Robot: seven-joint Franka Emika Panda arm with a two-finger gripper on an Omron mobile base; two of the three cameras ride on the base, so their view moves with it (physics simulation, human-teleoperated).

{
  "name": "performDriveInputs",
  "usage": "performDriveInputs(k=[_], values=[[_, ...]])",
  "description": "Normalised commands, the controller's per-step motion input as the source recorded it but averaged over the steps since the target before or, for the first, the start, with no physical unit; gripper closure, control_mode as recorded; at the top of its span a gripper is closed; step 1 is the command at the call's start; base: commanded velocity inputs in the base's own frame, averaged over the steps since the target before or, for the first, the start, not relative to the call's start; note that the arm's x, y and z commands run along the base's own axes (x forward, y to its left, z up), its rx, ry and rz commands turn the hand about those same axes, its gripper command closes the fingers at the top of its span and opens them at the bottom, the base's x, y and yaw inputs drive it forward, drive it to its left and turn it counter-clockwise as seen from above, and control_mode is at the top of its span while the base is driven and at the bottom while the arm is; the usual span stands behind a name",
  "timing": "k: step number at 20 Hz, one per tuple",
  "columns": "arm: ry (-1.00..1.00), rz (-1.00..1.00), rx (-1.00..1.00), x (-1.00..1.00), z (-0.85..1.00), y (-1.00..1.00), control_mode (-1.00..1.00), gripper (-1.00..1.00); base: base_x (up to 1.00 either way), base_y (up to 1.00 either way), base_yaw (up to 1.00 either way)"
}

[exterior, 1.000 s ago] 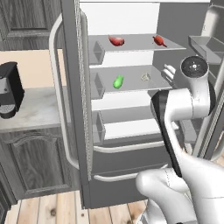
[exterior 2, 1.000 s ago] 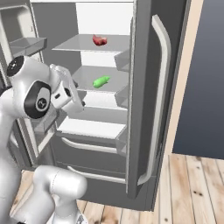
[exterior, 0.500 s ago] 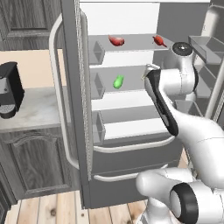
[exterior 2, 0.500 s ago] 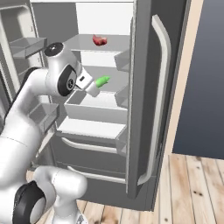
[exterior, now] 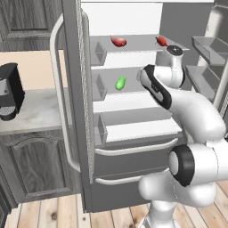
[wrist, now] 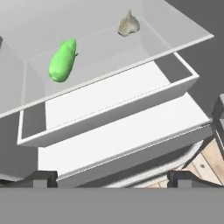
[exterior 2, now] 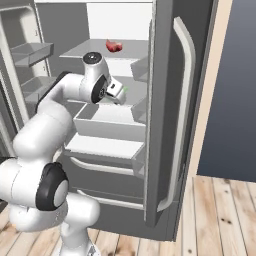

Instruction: Gather the garlic and corn from the fridge and place them on a tray on the dining counter. Then gather the steak and fish from the fridge and place them on the other tray.

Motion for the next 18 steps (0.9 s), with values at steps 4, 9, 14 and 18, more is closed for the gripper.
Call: performDriveInputs(k=[4, 9, 14, 18], values=[[0.00, 0.06, 0.00, 1.00, -0.06, 0.09, -1.00, -1.00, 0.00, 0.00, 0.00], [0.00, 0.02, 0.00, 0.99, -0.08, 0.16, -1.00, -1.00, 0.00, 0.00, 0.00], [0.00, 0.05, 0.00, 0.49, -0.51, 0.30, -1.00, -1.00, 0.00, 0.00, 0.00], [0.00, 0.06, 0.00, 0.77, -0.13, 0.04, -1.00, -1.00, 0.00, 0.00, 0.00]])
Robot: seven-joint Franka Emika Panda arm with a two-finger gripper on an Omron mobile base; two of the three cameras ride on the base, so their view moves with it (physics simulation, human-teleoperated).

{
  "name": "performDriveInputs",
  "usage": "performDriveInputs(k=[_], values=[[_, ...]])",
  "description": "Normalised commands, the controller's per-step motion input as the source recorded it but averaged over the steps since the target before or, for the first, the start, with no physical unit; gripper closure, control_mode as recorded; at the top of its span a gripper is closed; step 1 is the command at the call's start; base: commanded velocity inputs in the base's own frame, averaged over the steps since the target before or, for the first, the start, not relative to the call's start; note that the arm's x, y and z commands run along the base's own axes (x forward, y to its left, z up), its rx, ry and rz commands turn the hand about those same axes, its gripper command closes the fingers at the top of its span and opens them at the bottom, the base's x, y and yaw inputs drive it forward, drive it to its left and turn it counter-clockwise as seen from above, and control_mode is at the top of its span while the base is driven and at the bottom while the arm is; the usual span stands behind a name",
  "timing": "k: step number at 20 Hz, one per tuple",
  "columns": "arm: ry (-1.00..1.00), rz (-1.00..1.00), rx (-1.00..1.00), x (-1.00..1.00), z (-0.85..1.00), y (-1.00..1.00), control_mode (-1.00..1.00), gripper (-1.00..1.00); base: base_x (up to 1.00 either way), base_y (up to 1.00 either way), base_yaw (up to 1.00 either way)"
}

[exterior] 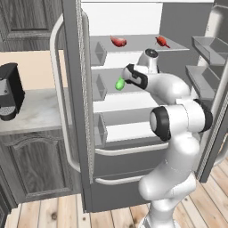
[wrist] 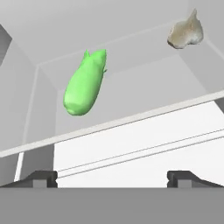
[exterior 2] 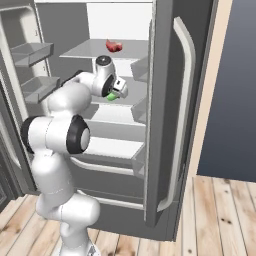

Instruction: Gather the garlic and corn from the fridge and place them on a tray on the dining counter. Then gather the steak and fish from the fridge and place them on the other tray.

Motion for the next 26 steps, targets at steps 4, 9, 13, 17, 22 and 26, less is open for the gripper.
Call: performDriveInputs(k=[4, 9, 13, 17, 22, 26], values=[[0.00, 0.03, 0.00, 0.76, -0.12, 0.04, -1.00, -1.00, 0.00, 0.00, 0.00], [0.00, 0.04, 0.00, 0.88, 0.00, 0.09, -1.00, -1.00, 0.00, 0.00, 0.00], [0.00, 0.03, -0.01, 0.66, -0.15, 0.21, -1.00, -1.00, 0.00, 0.00, 0.00], [-0.01, 0.00, -0.01, 0.62, -0.22, 0.34, -1.00, -1.00, 0.00, 0.00, 0.00], [0.00, 0.00, 0.00, 0.64, -0.20, 0.16, -1.00, -1.00, 0.00, 0.00, 0.00], [0.00, 0.00, -0.04, 0.08, -0.03, -0.05, -1.00, -1.00, 0.00, 0.00, 0.00]])
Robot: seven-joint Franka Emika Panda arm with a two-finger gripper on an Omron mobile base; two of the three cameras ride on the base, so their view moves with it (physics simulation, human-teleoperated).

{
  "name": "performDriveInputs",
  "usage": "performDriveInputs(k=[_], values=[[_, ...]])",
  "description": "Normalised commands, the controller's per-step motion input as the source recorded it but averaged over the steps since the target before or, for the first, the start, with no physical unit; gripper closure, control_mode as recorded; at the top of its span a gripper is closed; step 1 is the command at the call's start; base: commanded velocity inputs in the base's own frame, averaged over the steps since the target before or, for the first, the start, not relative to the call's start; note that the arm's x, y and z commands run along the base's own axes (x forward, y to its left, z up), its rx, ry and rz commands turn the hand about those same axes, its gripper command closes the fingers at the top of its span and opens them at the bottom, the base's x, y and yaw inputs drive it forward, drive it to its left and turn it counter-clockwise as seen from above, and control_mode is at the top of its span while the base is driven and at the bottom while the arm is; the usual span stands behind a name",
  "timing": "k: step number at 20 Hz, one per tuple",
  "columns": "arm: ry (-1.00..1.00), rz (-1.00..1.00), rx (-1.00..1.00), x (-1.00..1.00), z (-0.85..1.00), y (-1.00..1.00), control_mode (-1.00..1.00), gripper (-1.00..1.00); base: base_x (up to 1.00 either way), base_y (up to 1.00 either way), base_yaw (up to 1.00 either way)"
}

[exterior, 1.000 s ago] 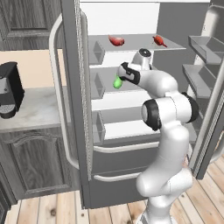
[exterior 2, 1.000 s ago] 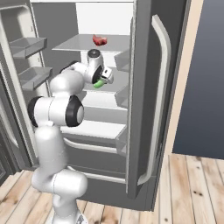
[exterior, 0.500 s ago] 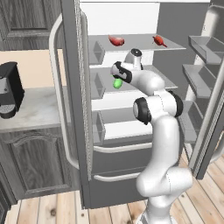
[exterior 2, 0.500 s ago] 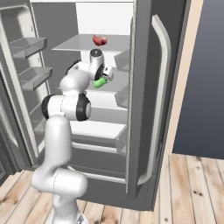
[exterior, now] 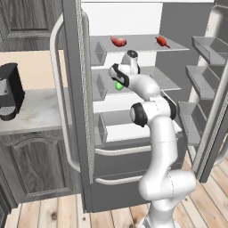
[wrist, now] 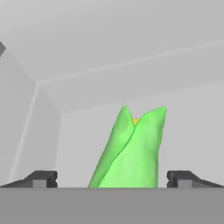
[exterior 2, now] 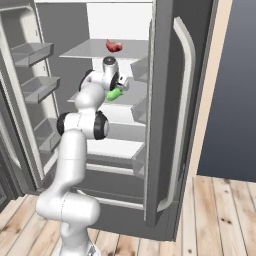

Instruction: Gather the garlic and corn from the fridge and place them on a tray on the dining counter. Then gather the steak and fish from the fridge and place them on the other tray.

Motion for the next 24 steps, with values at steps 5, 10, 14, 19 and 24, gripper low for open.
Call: performDriveInputs(k=[5, 10, 14, 19, 24], values=[[0.00, 0.00, -0.06, -0.01, -0.07, -0.17, -1.00, -1.00, 0.00, 0.00, 0.00], [0.00, 0.00, -0.03, -0.16, -0.27, -0.02, -1.00, -1.00, 0.00, 0.00, 0.00], [0.00, 0.00, -0.01, -0.16, -0.05, 0.00, -1.00, -1.00, 0.00, 0.00, 0.00], [0.00, 0.00, 0.00, -0.19, -0.06, 0.00, -1.00, -1.00, 0.00, 0.00, 0.00], [0.00, 0.00, 0.00, -0.08, -0.19, 0.08, -1.00, -1.00, 0.00, 0.00, 0.00]])
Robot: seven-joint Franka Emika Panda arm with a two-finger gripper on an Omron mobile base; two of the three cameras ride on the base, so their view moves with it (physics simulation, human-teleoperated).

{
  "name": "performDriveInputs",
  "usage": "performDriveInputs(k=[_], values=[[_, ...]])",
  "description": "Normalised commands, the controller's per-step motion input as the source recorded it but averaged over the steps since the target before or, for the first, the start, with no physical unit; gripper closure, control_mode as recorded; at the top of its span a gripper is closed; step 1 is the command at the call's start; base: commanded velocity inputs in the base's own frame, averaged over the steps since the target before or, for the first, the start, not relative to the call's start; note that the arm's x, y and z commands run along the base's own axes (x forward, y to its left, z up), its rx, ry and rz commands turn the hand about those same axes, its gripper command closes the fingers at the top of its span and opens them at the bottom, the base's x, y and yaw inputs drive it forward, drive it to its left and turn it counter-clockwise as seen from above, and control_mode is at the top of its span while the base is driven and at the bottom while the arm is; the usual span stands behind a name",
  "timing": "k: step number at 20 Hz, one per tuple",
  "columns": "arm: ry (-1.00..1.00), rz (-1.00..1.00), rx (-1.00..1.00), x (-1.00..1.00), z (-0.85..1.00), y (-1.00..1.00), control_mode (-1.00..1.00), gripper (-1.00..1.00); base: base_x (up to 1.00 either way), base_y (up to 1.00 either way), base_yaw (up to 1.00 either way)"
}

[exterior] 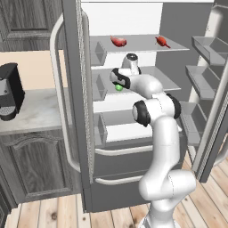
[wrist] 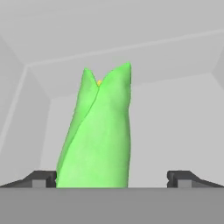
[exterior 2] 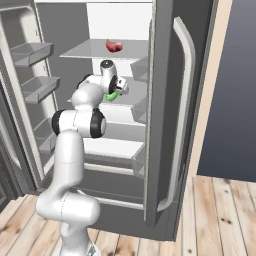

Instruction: Gather the garlic and corn from the fridge and place them on a tray on the dining counter. Then gather the steak and fish from the fridge and place them on the other tray.

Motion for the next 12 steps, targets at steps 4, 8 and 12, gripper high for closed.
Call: performDriveInputs(k=[4, 8, 12], values=[[0.00, 0.00, 0.00, 0.02, -0.17, 0.17, -1.00, -1.00, 0.00, 0.00, 0.00], [0.00, 0.00, 0.00, 0.12, -0.22, 0.21, -1.00, -1.00, 0.00, 0.00, 0.00], [0.00, 0.00, 0.00, 0.15, -0.37, 0.30, -1.00, -1.00, 0.00, 0.00, 0.00]])
